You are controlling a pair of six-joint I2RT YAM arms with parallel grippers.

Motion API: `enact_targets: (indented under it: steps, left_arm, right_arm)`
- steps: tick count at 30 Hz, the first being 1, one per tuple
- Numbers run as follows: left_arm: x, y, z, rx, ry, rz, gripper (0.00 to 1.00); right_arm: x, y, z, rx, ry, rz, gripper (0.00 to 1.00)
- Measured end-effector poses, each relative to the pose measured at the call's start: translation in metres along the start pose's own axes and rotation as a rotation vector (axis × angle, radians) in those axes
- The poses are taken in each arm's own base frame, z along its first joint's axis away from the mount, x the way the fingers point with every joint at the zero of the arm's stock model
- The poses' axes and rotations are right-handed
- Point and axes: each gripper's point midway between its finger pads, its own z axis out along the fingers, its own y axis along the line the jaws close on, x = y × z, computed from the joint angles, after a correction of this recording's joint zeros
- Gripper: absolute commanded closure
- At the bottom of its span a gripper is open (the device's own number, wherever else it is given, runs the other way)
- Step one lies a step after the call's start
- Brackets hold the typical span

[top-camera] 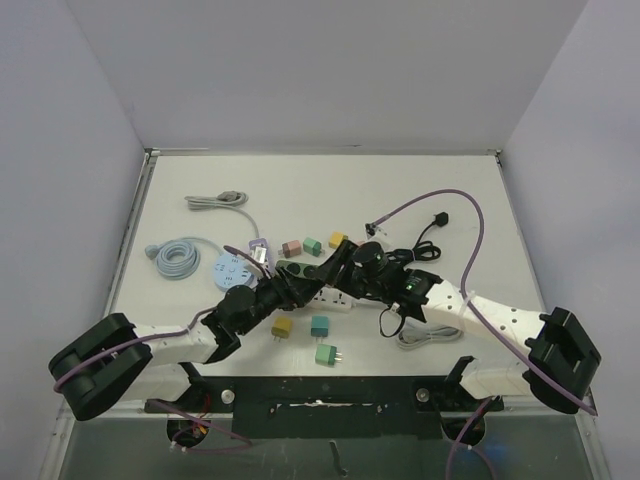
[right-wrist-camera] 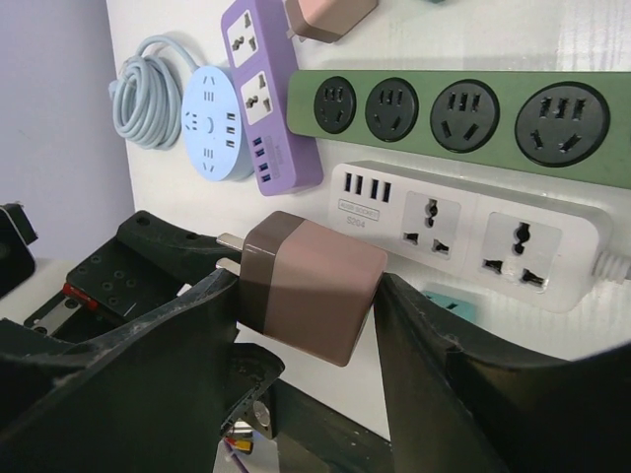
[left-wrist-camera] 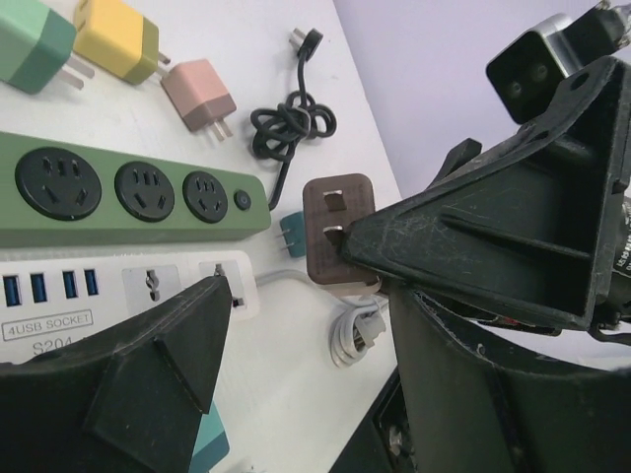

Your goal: Insert the plug

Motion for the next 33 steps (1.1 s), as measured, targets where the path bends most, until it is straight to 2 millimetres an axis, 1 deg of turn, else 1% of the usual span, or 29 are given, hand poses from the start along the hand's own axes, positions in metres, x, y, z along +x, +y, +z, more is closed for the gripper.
enact_targets:
  steps: [6,8,9,12,14,15,18,20,23,27,30,33]
  left_arm:
    - [-0.013,-0.006,-0.001,0.049,-0.081,0.013,0.37]
    - [-0.016,-0.008,-0.002,0.067,-0.103,0.017,0.4]
    - [-0.017,-0.009,-0.002,0.076,-0.114,0.017,0.45]
    - [-0.019,-0.011,-0.004,0.105,-0.138,0.02,0.65]
    - [-0.019,-0.015,-0.005,0.129,-0.147,0.026,0.77]
    - [-0.019,-0.015,-0.004,0.132,-0.149,0.03,0.8]
    - [-0.023,-0.019,-0.005,0.149,-0.166,0.029,0.84]
    - [-0.025,-0.022,-0.006,0.158,-0.173,0.023,0.85]
    - [-0.029,-0.03,-0.008,0.178,-0.18,-0.003,0.85]
    - [-0.037,-0.048,-0.018,0.22,-0.178,-0.081,0.85]
    - [-0.043,-0.064,-0.024,0.246,-0.168,-0.147,0.85]
    - [-0.051,-0.085,-0.03,0.282,-0.153,-0.214,0.85]
  right_arm:
    - [-0.001,0.018,0.0,-0.041,0.004,0.041,0.47]
    - [-0.001,0.024,0.001,-0.056,0.008,0.049,0.47]
    - [0.001,0.027,0.002,-0.064,0.012,0.055,0.47]
    - [0.005,0.032,0.005,-0.078,0.027,0.069,0.45]
    - [0.007,0.033,0.007,-0.079,0.034,0.075,0.4]
    - [0.008,0.033,0.007,-0.079,0.035,0.078,0.35]
    - [0.009,0.036,0.005,-0.086,0.041,0.076,0.15]
    - [0.008,0.037,0.002,-0.091,0.039,0.072,0.08]
    - [0.005,0.039,-0.012,-0.124,0.022,0.044,0.02]
    - [-0.006,0.046,-0.043,-0.246,-0.045,-0.016,0.02]
    - [-0.015,0.056,-0.064,-0.354,-0.106,-0.046,0.06]
    - [-0.021,0.066,-0.075,-0.435,-0.146,-0.06,0.16]
